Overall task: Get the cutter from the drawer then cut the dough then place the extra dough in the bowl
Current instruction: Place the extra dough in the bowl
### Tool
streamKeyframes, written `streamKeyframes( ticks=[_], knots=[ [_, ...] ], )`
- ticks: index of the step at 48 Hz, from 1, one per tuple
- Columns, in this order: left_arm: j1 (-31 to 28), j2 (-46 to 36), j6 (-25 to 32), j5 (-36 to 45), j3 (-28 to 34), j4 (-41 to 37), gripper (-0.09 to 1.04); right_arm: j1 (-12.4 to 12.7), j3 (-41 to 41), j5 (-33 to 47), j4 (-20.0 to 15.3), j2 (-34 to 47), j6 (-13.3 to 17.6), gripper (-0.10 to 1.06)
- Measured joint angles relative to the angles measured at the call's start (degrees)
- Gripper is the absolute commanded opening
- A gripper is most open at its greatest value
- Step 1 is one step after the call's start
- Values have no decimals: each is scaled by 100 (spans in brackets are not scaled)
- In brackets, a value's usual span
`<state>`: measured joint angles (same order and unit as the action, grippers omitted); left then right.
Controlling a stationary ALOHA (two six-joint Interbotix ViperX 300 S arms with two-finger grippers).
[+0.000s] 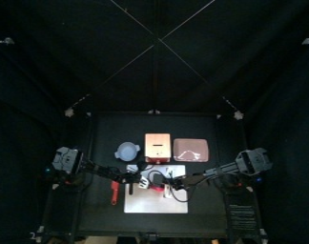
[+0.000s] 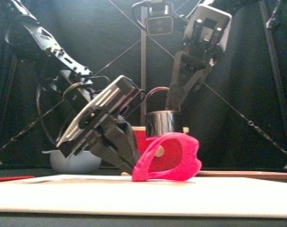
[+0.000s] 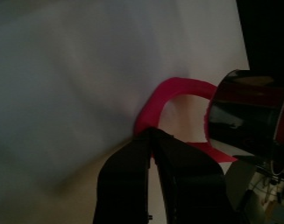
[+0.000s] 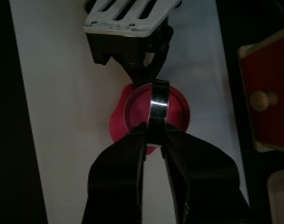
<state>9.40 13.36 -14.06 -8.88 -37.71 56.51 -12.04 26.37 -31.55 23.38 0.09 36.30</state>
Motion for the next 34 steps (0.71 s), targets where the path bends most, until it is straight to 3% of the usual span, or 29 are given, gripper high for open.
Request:
streamKeyframes(
  ticks=[19,34],
  knots=[
    [0,9,0,9,9,-9,45,0,-9,-141,158,-70,18,53],
    [-9,0,0,0,0,-9,45,0,97,-220,88,-105,44,53]
  ],
)
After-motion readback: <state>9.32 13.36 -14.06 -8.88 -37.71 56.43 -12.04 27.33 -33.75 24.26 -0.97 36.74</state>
